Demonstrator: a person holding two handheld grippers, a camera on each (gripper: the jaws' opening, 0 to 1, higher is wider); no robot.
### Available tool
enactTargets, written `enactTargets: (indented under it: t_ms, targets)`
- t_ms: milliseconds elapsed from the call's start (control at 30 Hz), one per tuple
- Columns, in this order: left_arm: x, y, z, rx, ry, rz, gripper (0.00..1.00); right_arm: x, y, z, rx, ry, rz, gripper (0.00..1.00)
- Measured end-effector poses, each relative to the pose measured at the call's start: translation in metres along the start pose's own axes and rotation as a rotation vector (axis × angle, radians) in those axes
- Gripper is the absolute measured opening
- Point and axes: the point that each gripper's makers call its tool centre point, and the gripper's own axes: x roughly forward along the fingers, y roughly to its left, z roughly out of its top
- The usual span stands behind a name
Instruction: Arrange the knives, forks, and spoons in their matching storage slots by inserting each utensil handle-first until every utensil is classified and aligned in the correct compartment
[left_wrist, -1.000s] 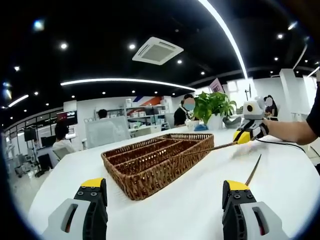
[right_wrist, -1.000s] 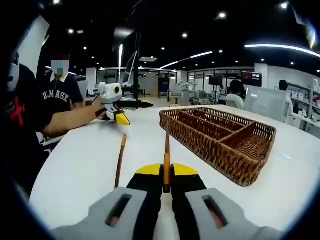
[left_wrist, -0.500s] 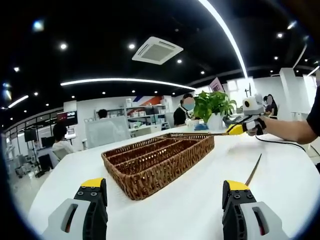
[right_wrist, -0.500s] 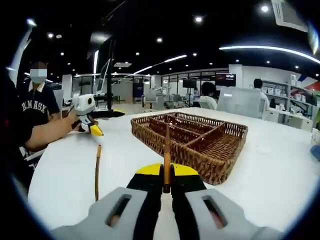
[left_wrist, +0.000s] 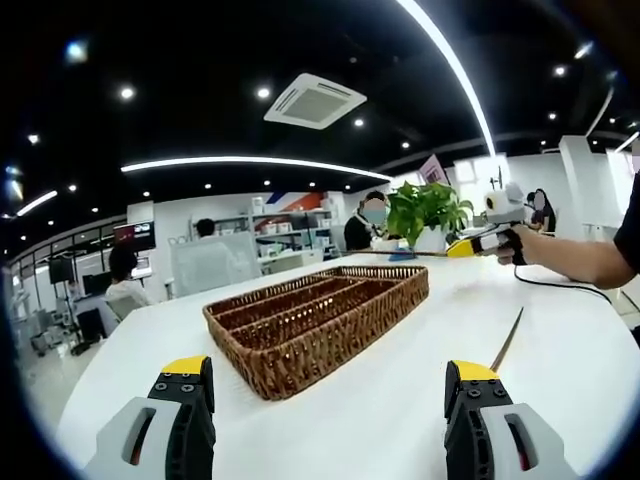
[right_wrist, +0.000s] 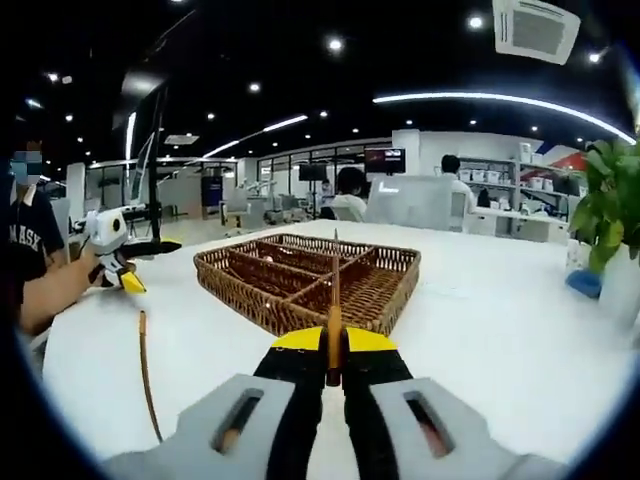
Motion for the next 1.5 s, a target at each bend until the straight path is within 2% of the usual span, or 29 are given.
enactTargets:
  t_ms: [100,200,300,400,900,1000,1100,1267,1500]
  targets:
    - [0.0,0.0,0.0,0.001,0.001,0.0,1.0,-0.001,-0.006,-0.001,0.015,0.006,-0.03,0.04]
    - [0.0,0.0,0.0,0.001,0.001,0.001,1.0,-0.003,-0.018,-0.007,0.097,0.033,-0.093,0.04]
    - [0.0,0.0,-0.001,0.001,0.001,0.001,1.0,-0.006,-0.026,-0.006,0.088,0.027,-0.125,0.04]
    - [0.0,0.0,-0.001,0.002,0.003,0.002,1.0,-0.009,-0.03,-0.005,0.116,0.021,-0.136,0.04]
    - [0.001,0.0,-0.003,0.012,0.01,0.001,1.0,-0.009,-0.031,-0.003,0.137,0.036,-0.161,0.04]
    - [0.001,-0.001,-0.003,0.015,0.011,0.001,1.0,-0.005,-0.031,-0.007,0.121,0.085,-0.196,0.04]
    - [0.0,0.0,-0.002,0.009,0.005,0.001,1.0,-0.002,-0.031,-0.002,0.14,0.086,-0.218,0.04]
    - [0.0,0.001,-0.002,0.005,0.006,0.003,1.0,0.008,-0.022,0.003,0.166,0.095,-0.215,0.04]
    - [0.0,0.001,-0.002,0.002,0.003,0.001,1.0,0.019,-0.02,0.02,0.162,0.049,-0.218,0.04]
